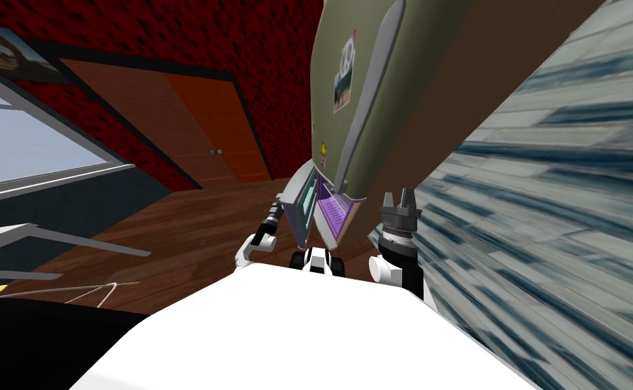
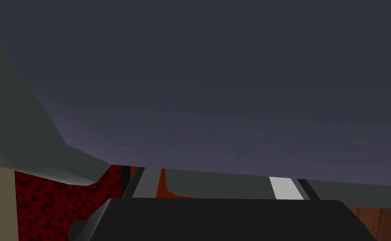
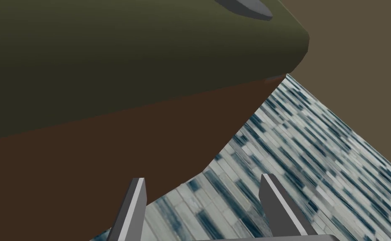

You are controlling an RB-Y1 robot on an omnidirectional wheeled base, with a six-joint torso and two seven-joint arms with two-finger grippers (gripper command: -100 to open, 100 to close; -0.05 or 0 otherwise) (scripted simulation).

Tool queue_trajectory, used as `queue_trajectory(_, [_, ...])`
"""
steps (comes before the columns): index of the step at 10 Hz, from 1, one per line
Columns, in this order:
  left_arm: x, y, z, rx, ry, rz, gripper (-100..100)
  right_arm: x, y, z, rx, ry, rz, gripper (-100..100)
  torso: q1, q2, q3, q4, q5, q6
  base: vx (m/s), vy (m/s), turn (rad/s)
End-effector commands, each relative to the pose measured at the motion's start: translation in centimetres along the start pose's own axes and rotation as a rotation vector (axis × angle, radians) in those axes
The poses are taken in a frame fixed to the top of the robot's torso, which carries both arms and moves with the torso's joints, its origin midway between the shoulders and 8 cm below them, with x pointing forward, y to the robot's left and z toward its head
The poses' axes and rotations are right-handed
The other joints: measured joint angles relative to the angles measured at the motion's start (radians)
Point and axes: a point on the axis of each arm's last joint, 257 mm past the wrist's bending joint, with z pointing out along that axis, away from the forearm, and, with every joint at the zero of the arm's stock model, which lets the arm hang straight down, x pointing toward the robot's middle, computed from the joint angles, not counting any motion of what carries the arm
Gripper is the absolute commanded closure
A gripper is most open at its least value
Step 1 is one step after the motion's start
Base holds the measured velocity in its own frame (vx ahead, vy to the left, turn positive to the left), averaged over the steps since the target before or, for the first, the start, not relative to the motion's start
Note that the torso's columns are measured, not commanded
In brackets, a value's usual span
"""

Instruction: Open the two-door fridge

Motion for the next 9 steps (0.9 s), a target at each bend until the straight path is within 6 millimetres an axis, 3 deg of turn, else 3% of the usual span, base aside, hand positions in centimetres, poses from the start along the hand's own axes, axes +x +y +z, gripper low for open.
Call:
queue_trajectory(1, [1.2, -0.9, -0.1, 0.017, 0.040, 0.003, 100, 0.0, 0.0, 0.0, 0.000, 0.000, 0.000, 0, -0.003, -0.004, -0.002, 0.000, 0.000, 0.003, 0.070, 0.402, -0.112])
queue_trajectory(7, [3.6, -1.1, -1.3, 0.014, 0.127, -0.009, 100, 0.0, 0.0, 0.0, 0.000, 0.000, 0.000, 0, -0.016, 0.004, 0.003, -0.001, -0.002, 0.001, 0.022, 0.378, -0.152])
queue_trajectory(9, [4.3, -1.1, -1.7, 0.011, 0.145, -0.009, 100, 0.0, 0.0, 0.0, 0.000, 0.000, 0.000, 0, -0.022, 0.010, 0.006, 0.000, -0.003, -0.004, 0.005, 0.238, -0.090])
